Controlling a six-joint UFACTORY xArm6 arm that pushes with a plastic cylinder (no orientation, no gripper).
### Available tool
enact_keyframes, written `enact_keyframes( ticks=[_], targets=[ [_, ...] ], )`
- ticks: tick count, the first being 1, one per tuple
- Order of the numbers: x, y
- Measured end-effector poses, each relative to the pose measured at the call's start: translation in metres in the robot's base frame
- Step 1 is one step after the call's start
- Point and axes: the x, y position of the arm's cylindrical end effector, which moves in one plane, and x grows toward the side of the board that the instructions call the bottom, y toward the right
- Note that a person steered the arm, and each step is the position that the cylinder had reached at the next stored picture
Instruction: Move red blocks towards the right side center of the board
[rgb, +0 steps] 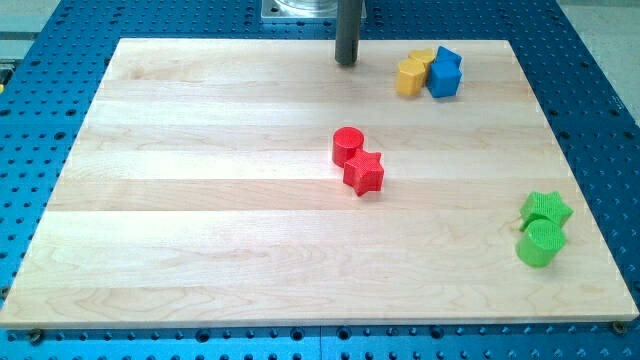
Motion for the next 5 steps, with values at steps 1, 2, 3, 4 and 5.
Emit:
enact_keyframes(
  ticks=[1, 2, 3, 4, 5],
  targets=[
    [0.046, -0.011],
    [0.081, -0.011],
    [0.110, -0.006],
    [0.149, -0.065],
    [0.185, -0.023]
  ],
)
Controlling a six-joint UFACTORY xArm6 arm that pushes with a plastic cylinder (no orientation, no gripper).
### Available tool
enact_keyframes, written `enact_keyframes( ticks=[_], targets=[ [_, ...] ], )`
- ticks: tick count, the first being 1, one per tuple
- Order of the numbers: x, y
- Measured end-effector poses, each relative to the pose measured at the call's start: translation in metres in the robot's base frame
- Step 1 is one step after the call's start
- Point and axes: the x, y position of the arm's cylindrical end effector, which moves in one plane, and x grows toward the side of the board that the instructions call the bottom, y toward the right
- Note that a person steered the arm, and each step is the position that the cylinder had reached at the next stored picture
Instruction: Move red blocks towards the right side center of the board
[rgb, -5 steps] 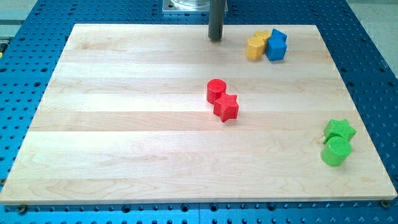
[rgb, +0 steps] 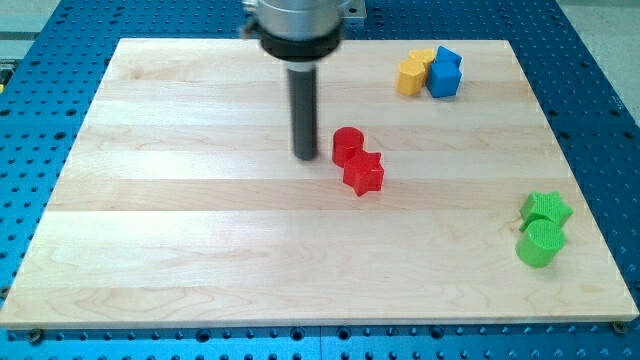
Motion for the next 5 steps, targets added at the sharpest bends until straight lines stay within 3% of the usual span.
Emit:
enact_keyframes(
  ticks=[2, 3, 4, 5],
  targets=[
    [-0.002, 0.159],
    [-0.007, 0.095],
    [-0.057, 0.108],
    [-0.042, 0.150]
  ],
)
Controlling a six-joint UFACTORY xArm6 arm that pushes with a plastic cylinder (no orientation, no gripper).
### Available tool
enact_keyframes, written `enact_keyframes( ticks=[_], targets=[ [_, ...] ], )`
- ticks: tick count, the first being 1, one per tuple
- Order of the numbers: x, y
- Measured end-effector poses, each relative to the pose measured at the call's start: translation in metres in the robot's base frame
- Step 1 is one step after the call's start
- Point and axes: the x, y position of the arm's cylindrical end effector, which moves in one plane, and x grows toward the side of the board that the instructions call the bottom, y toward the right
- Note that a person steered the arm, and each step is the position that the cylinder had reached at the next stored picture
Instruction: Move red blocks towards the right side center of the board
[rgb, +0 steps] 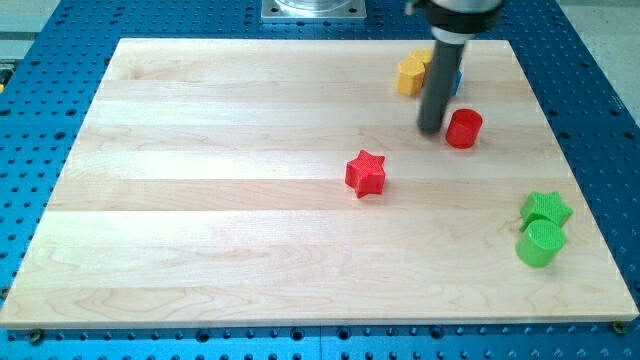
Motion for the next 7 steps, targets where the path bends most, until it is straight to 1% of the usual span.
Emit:
enact_keyframes(
  ticks=[1, 2, 3, 4, 5, 6, 7],
  targets=[
    [0.006, -0.008],
    [0.007, -0.095],
    [0.075, -0.173],
    [0.090, -0.130],
    [0.079, -0.040],
    [0.079, 0.010],
    [0.107, 0.022]
  ],
)
